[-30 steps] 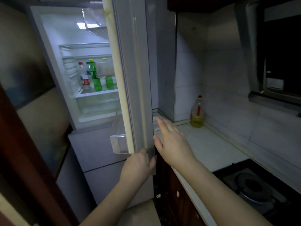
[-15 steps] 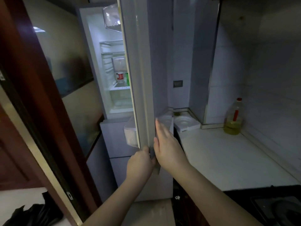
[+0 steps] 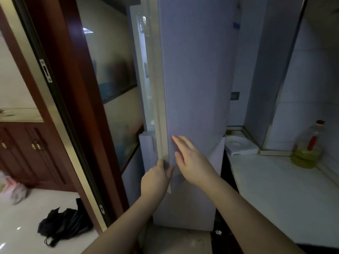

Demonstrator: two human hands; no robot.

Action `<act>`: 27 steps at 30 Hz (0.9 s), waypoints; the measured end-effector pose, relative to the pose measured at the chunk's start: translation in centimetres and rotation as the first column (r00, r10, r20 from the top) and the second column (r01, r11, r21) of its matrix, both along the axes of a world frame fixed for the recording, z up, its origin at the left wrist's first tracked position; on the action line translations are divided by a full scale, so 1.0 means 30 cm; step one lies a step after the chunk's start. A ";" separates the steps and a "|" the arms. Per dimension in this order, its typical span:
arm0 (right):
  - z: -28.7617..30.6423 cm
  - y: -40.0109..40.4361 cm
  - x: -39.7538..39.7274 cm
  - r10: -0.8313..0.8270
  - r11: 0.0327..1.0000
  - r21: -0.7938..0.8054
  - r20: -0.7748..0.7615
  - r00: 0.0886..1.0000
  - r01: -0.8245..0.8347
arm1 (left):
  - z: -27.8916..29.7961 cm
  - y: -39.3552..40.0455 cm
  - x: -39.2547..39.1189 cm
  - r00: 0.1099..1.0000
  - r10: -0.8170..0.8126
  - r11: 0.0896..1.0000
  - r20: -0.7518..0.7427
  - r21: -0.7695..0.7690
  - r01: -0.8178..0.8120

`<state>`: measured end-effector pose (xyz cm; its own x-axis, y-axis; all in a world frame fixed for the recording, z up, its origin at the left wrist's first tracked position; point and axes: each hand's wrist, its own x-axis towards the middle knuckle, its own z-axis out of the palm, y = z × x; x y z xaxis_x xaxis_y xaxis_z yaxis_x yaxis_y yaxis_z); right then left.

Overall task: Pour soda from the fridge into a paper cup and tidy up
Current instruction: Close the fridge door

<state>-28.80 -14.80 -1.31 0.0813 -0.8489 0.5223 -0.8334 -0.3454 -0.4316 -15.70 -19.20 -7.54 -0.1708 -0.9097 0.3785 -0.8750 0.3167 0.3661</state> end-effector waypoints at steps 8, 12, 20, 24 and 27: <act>-0.022 -0.262 0.033 -0.162 0.986 -0.083 -0.237 0.958 0.146 | -0.031 -0.274 0.157 0.991 0.009 0.999 -0.133 0.036 -0.004; -0.043 -0.414 0.044 -0.254 0.965 -0.144 -0.282 0.925 0.221 | -0.038 -0.427 0.222 0.986 0.013 0.998 -0.166 0.068 -0.002; -0.076 -0.658 0.062 -0.334 0.942 -0.098 -0.360 0.871 0.321 | -0.015 -0.648 0.305 0.997 0.003 0.998 -0.076 0.056 0.002; -0.080 -0.738 0.047 -0.343 0.939 -0.106 -0.371 0.863 0.328 | -0.034 -0.680 0.317 0.944 0.007 0.991 0.329 -0.130 0.038; -0.078 -0.800 0.019 -0.358 0.934 -0.129 -0.361 0.861 0.334 | -0.067 -0.731 0.268 0.951 -0.116 0.947 0.287 -0.256 0.193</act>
